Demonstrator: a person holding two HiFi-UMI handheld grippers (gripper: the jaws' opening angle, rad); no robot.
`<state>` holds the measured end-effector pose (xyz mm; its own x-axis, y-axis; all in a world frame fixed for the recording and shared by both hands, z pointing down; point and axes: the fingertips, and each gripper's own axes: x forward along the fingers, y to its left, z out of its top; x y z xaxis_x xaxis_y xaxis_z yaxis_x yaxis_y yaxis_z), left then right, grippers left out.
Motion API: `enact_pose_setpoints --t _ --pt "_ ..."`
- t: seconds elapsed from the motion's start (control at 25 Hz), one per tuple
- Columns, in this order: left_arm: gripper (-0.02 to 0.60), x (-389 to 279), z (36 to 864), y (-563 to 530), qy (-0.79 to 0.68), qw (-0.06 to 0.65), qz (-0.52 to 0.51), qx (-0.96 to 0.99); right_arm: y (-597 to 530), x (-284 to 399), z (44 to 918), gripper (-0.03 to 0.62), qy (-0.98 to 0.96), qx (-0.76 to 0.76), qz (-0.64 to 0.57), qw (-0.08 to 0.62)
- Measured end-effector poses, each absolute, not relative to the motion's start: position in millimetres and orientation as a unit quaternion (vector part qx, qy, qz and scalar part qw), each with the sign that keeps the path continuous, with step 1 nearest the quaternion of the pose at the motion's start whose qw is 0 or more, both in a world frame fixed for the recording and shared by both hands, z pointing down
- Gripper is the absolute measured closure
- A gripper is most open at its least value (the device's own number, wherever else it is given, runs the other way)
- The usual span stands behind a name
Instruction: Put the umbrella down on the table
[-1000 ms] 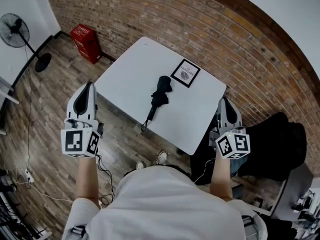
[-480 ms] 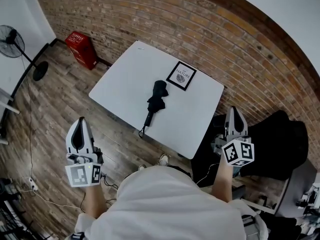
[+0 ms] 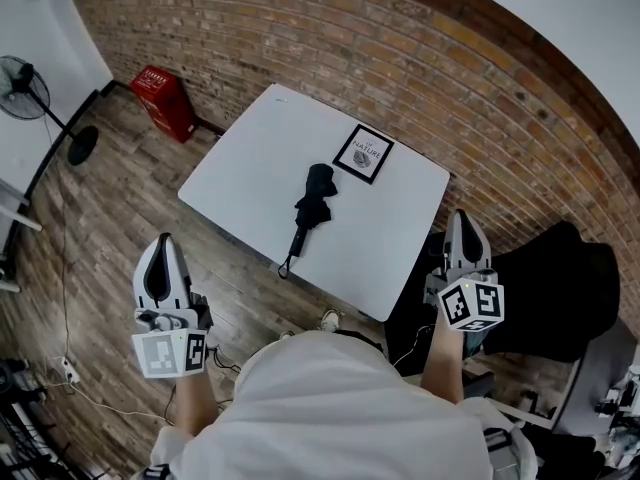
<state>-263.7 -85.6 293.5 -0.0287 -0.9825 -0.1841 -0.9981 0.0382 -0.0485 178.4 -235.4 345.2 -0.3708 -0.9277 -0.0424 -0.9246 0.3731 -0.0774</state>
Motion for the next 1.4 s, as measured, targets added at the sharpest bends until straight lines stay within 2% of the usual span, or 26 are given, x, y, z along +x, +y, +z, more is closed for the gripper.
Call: enact_pose_setpoints --t 0.6,0.88,1.4 --pt "0.557 -254 287 -106 0.687 0.078 0.043 -0.721 -225 172 358 0.574 0.822 -0.567 -0.037 0.038" --pt "0.557 -245 282 -112 0.672 0.08 0.045 -0.735 -214 178 368 0.574 0.813 -0.581 -0.039 0.015" --pt "0.557 -263 304 -92 0.69 0.05 0.054 -0.72 -201 152 359 0.574 0.829 -0.558 -0.02 0.003"
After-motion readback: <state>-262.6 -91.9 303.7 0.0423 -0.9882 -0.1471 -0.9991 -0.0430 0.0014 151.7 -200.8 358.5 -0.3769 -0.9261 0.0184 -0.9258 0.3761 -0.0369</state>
